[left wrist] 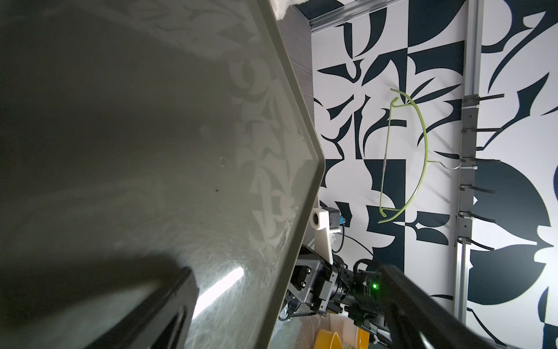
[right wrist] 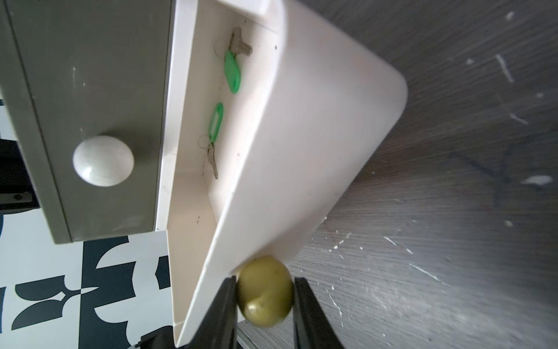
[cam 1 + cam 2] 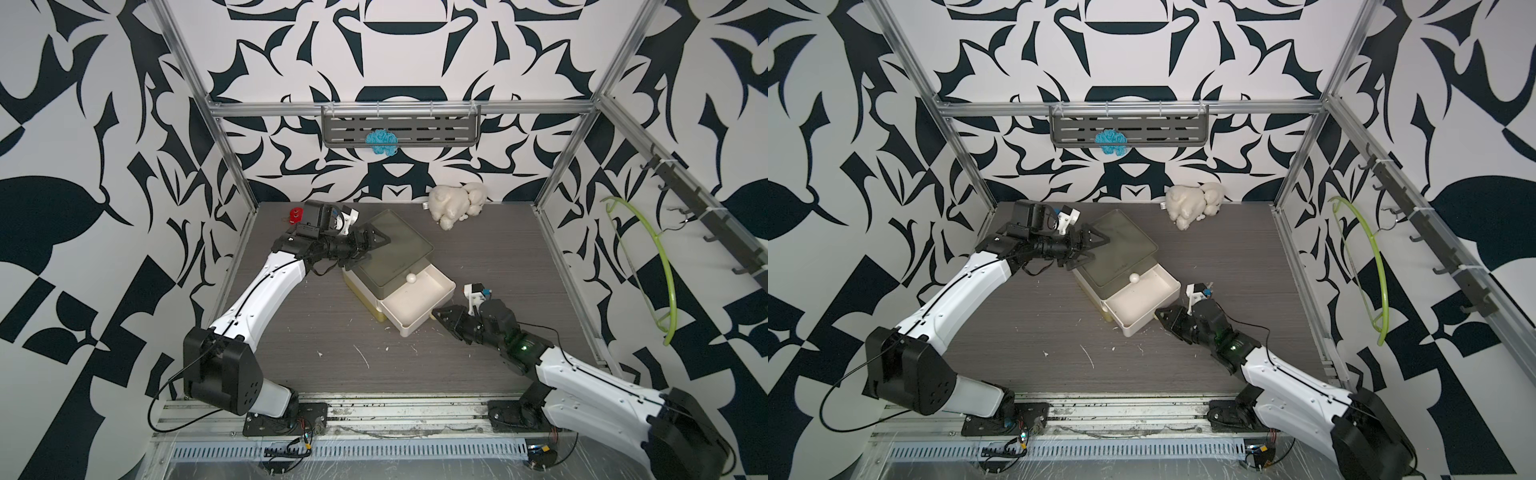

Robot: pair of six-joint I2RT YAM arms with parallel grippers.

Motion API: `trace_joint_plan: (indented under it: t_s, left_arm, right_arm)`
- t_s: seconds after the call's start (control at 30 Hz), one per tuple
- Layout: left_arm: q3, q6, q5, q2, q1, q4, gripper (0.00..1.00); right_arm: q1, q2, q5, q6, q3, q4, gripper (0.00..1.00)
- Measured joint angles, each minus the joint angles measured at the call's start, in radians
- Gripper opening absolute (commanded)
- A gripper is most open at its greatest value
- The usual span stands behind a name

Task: Take the keys out of the drawer
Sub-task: Open the drawer in the storage box.

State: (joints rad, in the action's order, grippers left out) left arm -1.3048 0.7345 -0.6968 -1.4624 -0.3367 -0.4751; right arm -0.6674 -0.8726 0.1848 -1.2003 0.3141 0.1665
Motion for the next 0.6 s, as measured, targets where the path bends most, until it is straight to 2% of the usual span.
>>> trace_joint_plan:
  t_s: [0.27, 0.47, 0.6]
  left_arm:
    - [0.000, -0.001, -0.004, -0.005, 0.000, 0.008, 0.99]
    - [-0.011, -0.001, -0.008, -0.020, 0.000, 0.018, 0.99]
    - [-0.014, -0.001, -0.009, -0.026, 0.000, 0.023, 0.99]
  right_arm:
    - [0.000, 0.253, -0.023, -0.005, -0.042, -0.219, 0.14]
    - [-0.001, 0.374, -0.029, -0.010, -0.044, -0.323, 0.16]
    - [0.000, 0.411, -0.038, -0.013, -0.044, -0.365, 0.30]
